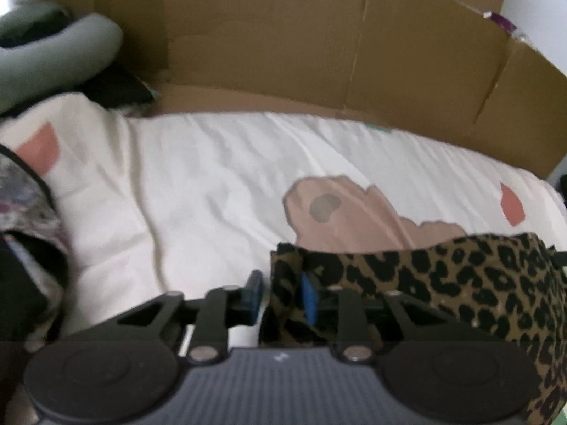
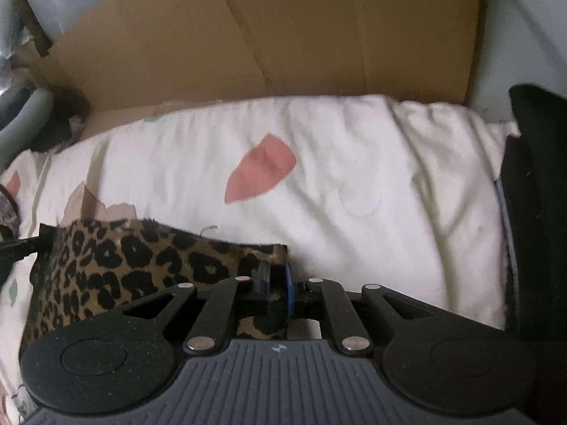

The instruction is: Fold clothes

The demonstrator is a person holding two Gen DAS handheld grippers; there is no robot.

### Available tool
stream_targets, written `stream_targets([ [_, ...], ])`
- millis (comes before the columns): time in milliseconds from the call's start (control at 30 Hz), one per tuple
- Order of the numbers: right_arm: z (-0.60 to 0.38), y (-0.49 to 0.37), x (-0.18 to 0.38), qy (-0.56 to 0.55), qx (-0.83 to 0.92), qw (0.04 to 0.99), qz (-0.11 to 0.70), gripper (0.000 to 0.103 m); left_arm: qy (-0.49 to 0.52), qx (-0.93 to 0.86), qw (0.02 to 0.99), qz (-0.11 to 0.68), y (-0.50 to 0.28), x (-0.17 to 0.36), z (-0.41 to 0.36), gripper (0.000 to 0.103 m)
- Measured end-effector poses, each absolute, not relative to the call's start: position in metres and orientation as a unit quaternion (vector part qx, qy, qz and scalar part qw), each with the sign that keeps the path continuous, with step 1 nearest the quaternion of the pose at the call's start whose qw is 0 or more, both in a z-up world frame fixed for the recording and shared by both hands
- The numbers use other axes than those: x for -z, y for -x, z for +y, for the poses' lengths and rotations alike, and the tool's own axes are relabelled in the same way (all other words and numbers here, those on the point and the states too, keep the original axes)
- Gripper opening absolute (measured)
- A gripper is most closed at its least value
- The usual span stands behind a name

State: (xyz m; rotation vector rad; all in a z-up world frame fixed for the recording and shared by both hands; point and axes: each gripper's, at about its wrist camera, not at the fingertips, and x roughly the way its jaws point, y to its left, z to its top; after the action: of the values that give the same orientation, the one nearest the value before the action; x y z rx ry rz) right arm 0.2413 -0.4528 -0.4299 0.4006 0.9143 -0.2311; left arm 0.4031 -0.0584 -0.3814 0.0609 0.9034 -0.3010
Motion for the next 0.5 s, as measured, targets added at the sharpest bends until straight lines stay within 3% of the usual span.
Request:
stream_targets([
  [167,-0.441,-0.234,0.408,-0.174,0.096,0.891,0.409,0.014,-0.026,0.150,0.899,0.411,-0.390,0.359,-0.073,0.033],
  [500,-0.387,-0.247,0.393,-0.119,0.010,0.910,0.397,0.014,-0.042,0.236,0.890,0.388,-0.360,0.336,-0.136,0.033],
])
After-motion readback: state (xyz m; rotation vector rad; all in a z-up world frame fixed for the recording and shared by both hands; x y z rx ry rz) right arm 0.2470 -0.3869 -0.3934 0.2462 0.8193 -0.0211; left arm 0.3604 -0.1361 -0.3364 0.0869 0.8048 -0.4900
